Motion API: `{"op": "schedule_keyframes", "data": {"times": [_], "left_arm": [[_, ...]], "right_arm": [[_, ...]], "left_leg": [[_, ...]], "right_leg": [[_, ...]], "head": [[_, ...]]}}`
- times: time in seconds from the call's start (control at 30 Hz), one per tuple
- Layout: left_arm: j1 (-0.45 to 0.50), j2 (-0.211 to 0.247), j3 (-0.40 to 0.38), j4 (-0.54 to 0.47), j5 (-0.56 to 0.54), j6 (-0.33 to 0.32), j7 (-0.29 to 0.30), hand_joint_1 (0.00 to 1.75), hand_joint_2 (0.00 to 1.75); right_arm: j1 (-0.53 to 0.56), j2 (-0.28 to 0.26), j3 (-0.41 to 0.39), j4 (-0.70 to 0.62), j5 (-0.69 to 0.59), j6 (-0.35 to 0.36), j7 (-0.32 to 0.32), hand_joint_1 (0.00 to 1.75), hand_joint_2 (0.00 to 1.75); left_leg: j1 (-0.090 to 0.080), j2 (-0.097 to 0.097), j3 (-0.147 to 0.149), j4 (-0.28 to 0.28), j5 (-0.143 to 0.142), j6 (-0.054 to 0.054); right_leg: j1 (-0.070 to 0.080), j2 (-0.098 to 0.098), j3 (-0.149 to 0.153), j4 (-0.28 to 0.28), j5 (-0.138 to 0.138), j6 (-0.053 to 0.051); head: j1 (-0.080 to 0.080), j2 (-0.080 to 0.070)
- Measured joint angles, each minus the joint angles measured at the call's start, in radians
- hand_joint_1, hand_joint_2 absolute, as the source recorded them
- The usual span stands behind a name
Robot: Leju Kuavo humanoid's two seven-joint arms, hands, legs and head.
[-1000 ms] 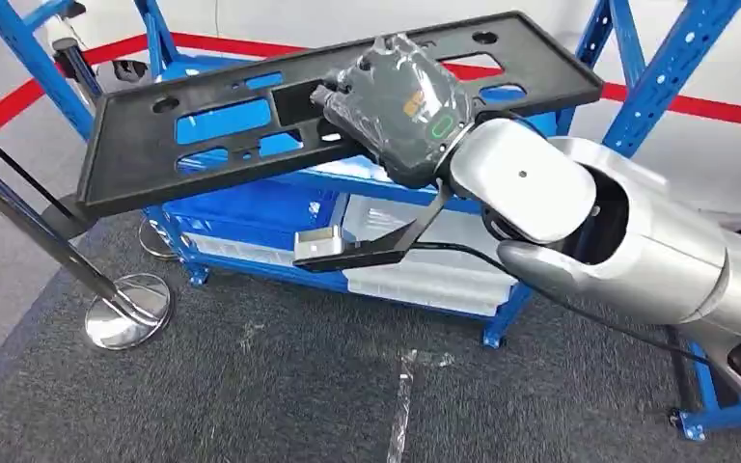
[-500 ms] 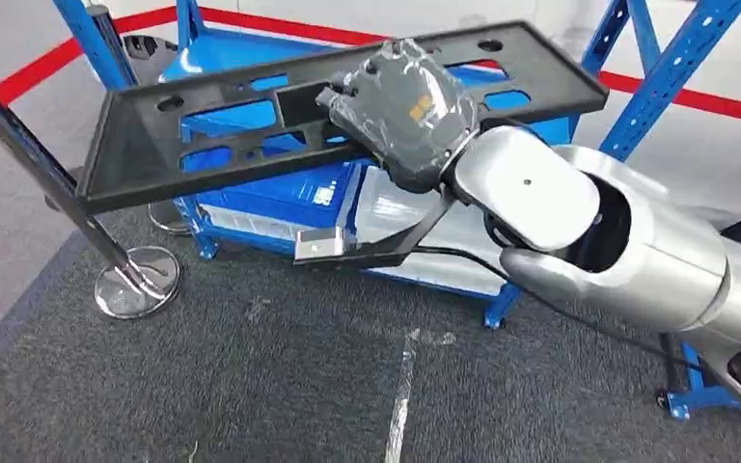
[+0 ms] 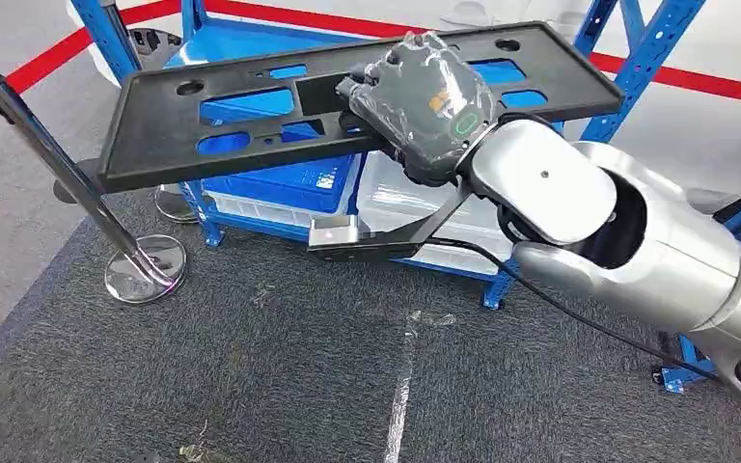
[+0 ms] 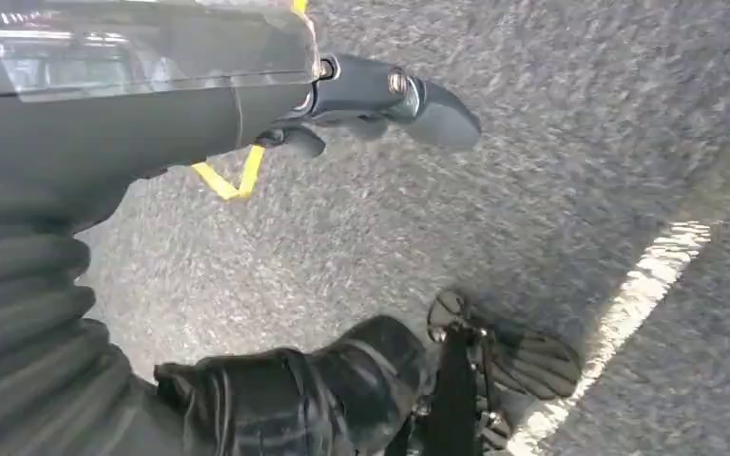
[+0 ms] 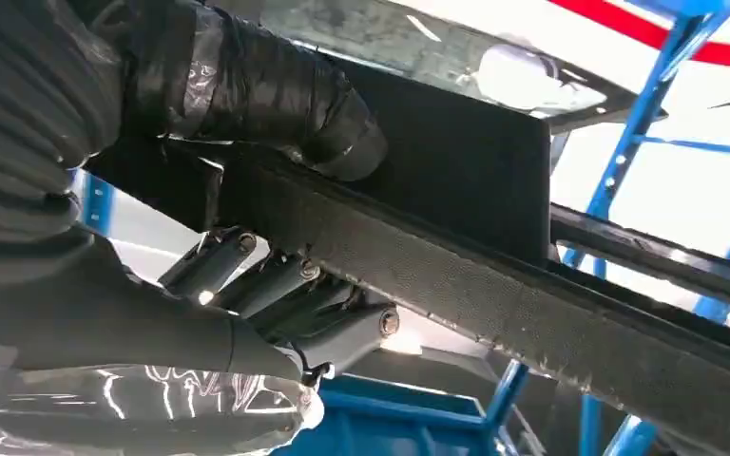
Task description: Take the parts from the cabinet and place them on the table.
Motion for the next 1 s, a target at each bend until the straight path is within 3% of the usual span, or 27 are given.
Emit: {"op": "schedule_keyframes", "data": {"times": [0.03, 0.07, 0.1, 0.13, 0.2, 0.23, 0.27, 0.33, 0.4, 0.43, 0.47, 0.53, 0.57, 0.6, 0.63, 0.7, 0.73, 0.77, 0.8, 0.87, 0.9, 0.93, 1.0], "left_arm": [[0.0, 0.001, 0.0, 0.0, 0.0, 0.0, 0.002, 0.0, 1.75], [0.0, 0.002, 0.0, 0.0, 0.0, 0.001, 0.002, 0.0, 1.75], [0.001, 0.003, 0.0, 0.0, 0.0, 0.001, 0.002, 0.0, 1.75], [0.001, 0.003, 0.0, 0.0, 0.0, 0.001, 0.002, 0.0, 1.75], [0.0, 0.003, 0.0, 0.0, 0.0, 0.001, 0.005, 0.0, 1.75], [-0.001, 0.003, 0.0, 0.0, 0.0, 0.001, 0.006, 0.0, 1.75], [-0.002, 0.002, -0.001, 0.0, 0.0, 0.0, 0.008, 0.0, 1.75], [-0.002, 0.004, -0.006, 0.0, 0.0, 0.001, 0.014, 0.0, 1.75], [-0.001, 0.004, -0.008, 0.0, 0.001, 0.002, 0.021, 0.0, 1.75], [-0.001, 0.004, -0.009, 0.0, 0.001, 0.002, 0.022, 0.0, 1.75], [-0.002, 0.004, -0.01, 0.0, 0.001, 0.002, 0.023, 0.0, 1.75], [-0.003, 0.005, -0.012, 0.0, 0.001, 0.003, 0.023, 0.0, 1.75], [-0.002, 0.005, -0.013, 0.0, 0.001, 0.004, 0.024, 0.0, 1.75], [-0.001, 0.005, -0.013, 0.0, 0.001, 0.005, 0.026, 0.0, 1.75], [0.0, 0.005, -0.013, 0.0, 0.001, 0.006, 0.026, 0.0, 1.75], [0.0, 0.005, -0.013, 0.0, 0.001, 0.006, 0.027, 0.0, 1.75], [0.0, 0.004, -0.013, 0.0, 0.001, 0.006, 0.027, 0.0, 1.75], [-0.003, 0.0, -0.014, 0.0, 0.001, 0.006, 0.027, 0.0, 1.75], [-0.006, 0.002, -0.014, 0.0, 0.001, 0.008, 0.028, 0.0, 1.75], [-0.008, 0.002, -0.014, 0.0, 0.001, 0.009, 0.028, 0.0, 1.75], [-0.005, 0.003, -0.015, 0.0, 0.001, 0.009, 0.028, 0.0, 1.75], [-0.003, 0.003, -0.014, 0.0, 0.002, 0.009, 0.029, 0.0, 1.75], [-0.001, 0.003, -0.014, 0.0, 0.002, 0.009, 0.029, 0.0, 1.75]], "right_arm": [[0.002, 0.0, 0.0, 0.0, -0.001, 0.0, 0.001, 1.75, 1.75], [0.004, 0.0, 0.0, 0.0, -0.003, 0.0, 0.002, 1.75, 1.75], [0.008, 0.0, 0.0, 0.0, -0.003, 0.0, 0.002, 1.75, 1.75], [0.01, 0.0, 0.0, 0.0, -0.003, 0.001, 0.002, 1.75, 1.75], [0.01, 0.0, -0.002, 0.0, -0.006, 0.0, 0.005, 1.75, 1.75], [0.01, 0.0, -0.004, 0.0, -0.008, -0.001, 0.01, 1.75, 1.75], [0.012, -0.001, -0.009, 0.0, -0.012, -0.001, 0.013, 1.75, 1.75], [0.017, -0.001, -0.016, 0.0, -0.03, 0.008, 0.013, 1.75, 1.75], [0.017, -0.003, -0.015, 0.001, -0.035, 0.023, 0.013, 1.75, 1.75], [0.017, -0.007, -0.015, 0.002, -0.035, 0.03, 0.012, 1.75, 1.75], [0.015, -0.008, -0.015, 0.002, -0.03, 0.035, 0.011, 1.75, 1.75], [0.013, -0.008, -0.014, 0.002, -0.023, 0.037, 0.008, 1.75, 1.75], [0.013, -0.008, -0.011, 0.002, -0.019, 0.037, 0.008, 1.75, 1.75], [0.014, -0.008, -0.008, 0.003, -0.017, 0.036, 0.008, 1.75, 1.75], [0.015, -0.008, -0.008, 0.004, -0.014, 0.036, 0.008, 1.75, 1.75], [0.012, -0.008, -0.008, 0.004, -0.011, 0.035, 0.009, 1.75, 1.75], [0.009, -0.008, -0.008, 0.005, -0.01, 0.034, 0.01, 1.75, 1.75], [0.009, -0.008, -0.008, 0.005, -0.003, 0.034, 0.01, 1.75, 1.75], [0.003, -0.008, -0.008, 0.005, 0.002, 0.034, 0.011, 1.75, 1.75], [0.003, -0.008, -0.006, 0.007, 0.012, 0.035, 0.011, 1.75, 1.75], [0.002, -0.008, -0.006, 0.008, 0.013, 0.035, 0.011, 1.75, 1.75], [0.002, -0.008, -0.006, 0.008, 0.015, 0.035, 0.012, 1.75, 1.75], [-0.004, -0.007, -0.005, 0.008, 0.016, 0.035, 0.012, 1.75, 1.75]], "left_leg": [[0.005, 0.0, -0.026, 0.077, -0.035, -0.008], [0.009, 0.0, -0.045, 0.138, -0.051, -0.018], [0.015, 0.0, -0.045, 0.159, -0.041, -0.029], [0.022, 0.001, -0.02, 0.126, -0.015, -0.039], [0.04, 0.005, 0.078, -0.032, 0.052, -0.061], [0.045, 0.007, 0.108, -0.1, 0.037, -0.077], [0.03, 0.0, 0.12, -0.096, 0.035, -0.061], [0.032, -0.002, 0.105, -0.086, 0.026, -0.032], [0.031, -0.001, 0.099, -0.086, 0.03, -0.011], [0.032, 0.0, 0.099, -0.088, 0.035, 0.001], [0.031, 0.0, 0.095, -0.089, 0.039, 0.007], [0.029, -0.001, 0.085, -0.089, 0.046, 0.018], [0.025, -0.002, 0.081, -0.088, 0.047, 0.021], [0.022, -0.002, 0.079, -0.088, 0.049, 0.023], [0.019, -0.004, 0.078, -0.088, 0.05, 0.024], [0.014, -0.007, 0.081, -0.087, 0.05, 0.023], [0.013, -0.02, 0.082, -0.088, 0.05, 0.023], [0.011, -0.019, 0.073, -0.089, 0.056, 0.015], [0.016, -0.022, 0.067, -0.088, 0.061, 0.009], [0.021, -0.034, 0.063, -0.096, 0.072, -0.005], [0.015, -0.043, 0.065, -0.104, 0.079, -0.014], [0.018, -0.031, 0.056, -0.096, 0.066, -0.015], [0.017, -0.014, 0.018, -0.004, 0.004, -0.02]], "right_leg": [[-0.003, -0.001, -0.006, 0.003, 0.002, 0.004], [-0.009, -0.003, -0.014, 0.01, 0.004, 0.007], [-0.017, -0.003, -0.022, 0.018, 0.005, 0.01], [-0.026, -0.004, -0.032, 0.029, 0.004, 0.014], [-0.044, -0.003, -0.052, 0.059, -0.005, 0.034], [-0.044, -0.003, -0.062, 0.076, -0.012, 0.045], [-0.041, 0.0, -0.078, 0.09, -0.014, 0.056], [-0.036, 0.001, -0.082, 0.102, -0.012, 0.062], [-0.041, 0.001, -0.085, 0.105, -0.011, 0.071], [-0.045, 0.002, -0.096, 0.118, -0.029, 0.073], [-0.045, 0.003, -0.113, 0.158, -0.065, 0.074], [-0.04, 0.007, -0.177, 0.318, -0.148, 0.075], [-0.039, 0.008, -0.204, 0.382, -0.168, 0.075], [-0.037, 0.008, -0.212, 0.403, -0.165, 0.072], [-0.035, 0.009, -0.196, 0.377, -0.139, 0.066], [-0.025, 0.01, -0.116, 0.224, -0.054, 0.046], [-0.02, 0.031, -0.078, 0.139, -0.027, 0.033], [-0.024, 0.063, -0.06, 0.129, -0.038, 0.026], [-0.02, 0.057, -0.068, 0.115, -0.027, 0.031], [-0.014, 0.046, -0.068, 0.113, -0.029, 0.03], [-0.018, 0.035, -0.062, 0.091, -0.026, 0.028], [-0.029, 0.021, -0.055, 0.077, -0.016, 0.031], [-0.027, 0.008, -0.057, 0.071, -0.011, 0.024]], "head": [[0.0, 0.0], [0.001, 0.0], [-0.001, 0.0], [-0.001, 0.0], [-0.001, 0.0], [-0.001, 0.0], [-0.011, 0.0], [-0.008, 0.0], [-0.01, 0.0], [-0.008, 0.0], [-0.008, 0.0], [-0.008, 0.0], [-0.008, 0.0], [-0.008, 0.0], [-0.008, 0.0], [-0.008, 0.0], [-0.008, 0.0], [-0.016, 0.0], [-0.015, 0.0], [-0.006, 0.0], [-0.005, 0.0], [-0.008, 0.0], [-0.011, 0.0]]}}
